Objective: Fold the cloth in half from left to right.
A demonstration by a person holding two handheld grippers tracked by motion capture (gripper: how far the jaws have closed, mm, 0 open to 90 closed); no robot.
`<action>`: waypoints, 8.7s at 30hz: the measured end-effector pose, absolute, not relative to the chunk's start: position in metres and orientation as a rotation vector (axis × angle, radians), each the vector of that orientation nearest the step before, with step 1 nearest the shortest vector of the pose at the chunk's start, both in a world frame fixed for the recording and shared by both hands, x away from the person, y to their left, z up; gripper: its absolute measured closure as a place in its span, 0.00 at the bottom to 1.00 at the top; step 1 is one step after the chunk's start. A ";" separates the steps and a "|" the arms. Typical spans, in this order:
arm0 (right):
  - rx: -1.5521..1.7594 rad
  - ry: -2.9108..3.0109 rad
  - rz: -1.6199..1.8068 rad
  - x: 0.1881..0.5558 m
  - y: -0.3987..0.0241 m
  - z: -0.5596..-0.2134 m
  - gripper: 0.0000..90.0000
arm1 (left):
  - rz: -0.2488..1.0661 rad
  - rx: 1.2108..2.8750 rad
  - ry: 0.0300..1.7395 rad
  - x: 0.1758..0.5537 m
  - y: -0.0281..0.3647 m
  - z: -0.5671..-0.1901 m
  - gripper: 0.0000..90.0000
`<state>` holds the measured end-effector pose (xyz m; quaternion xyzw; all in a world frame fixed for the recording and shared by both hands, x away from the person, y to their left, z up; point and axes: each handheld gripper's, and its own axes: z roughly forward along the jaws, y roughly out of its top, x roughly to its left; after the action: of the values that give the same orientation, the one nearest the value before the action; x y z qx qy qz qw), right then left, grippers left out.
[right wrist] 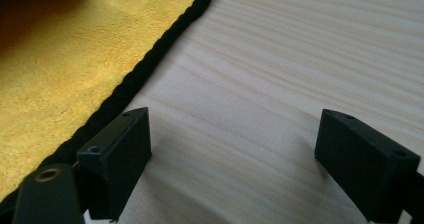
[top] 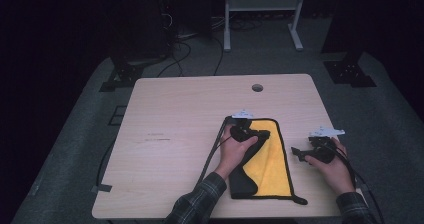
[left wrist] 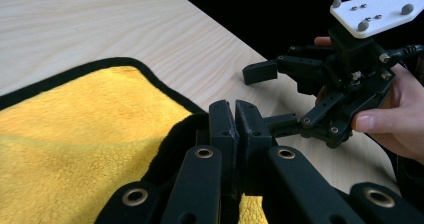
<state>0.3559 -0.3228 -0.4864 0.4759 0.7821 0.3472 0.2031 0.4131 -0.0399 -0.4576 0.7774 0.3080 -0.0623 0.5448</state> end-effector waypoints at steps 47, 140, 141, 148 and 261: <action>1.329 2.182 0.968 0.356 -0.323 -0.486 0.15 | 0.148 2.044 0.778 0.385 0.027 -0.456 0.64; 1.265 2.242 1.089 0.359 -0.304 -0.466 0.51 | 0.382 2.140 1.001 0.339 0.198 -0.466 0.22; 1.257 2.241 1.098 0.360 -0.302 -0.465 0.51 | 0.382 2.146 0.993 0.337 0.199 -0.466 0.21; 1.179 2.290 1.132 0.370 -0.280 -0.453 0.55 | 0.385 2.180 0.987 0.331 0.205 -0.475 0.19; 1.036 2.358 1.276 0.432 -0.178 -0.434 0.72 | 0.418 2.187 0.946 0.332 0.207 -0.484 0.00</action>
<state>0.4323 -0.1783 -0.4344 0.3572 0.8131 0.4400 0.1332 0.3317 0.2071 -0.4840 0.8457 0.3658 0.1617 0.3534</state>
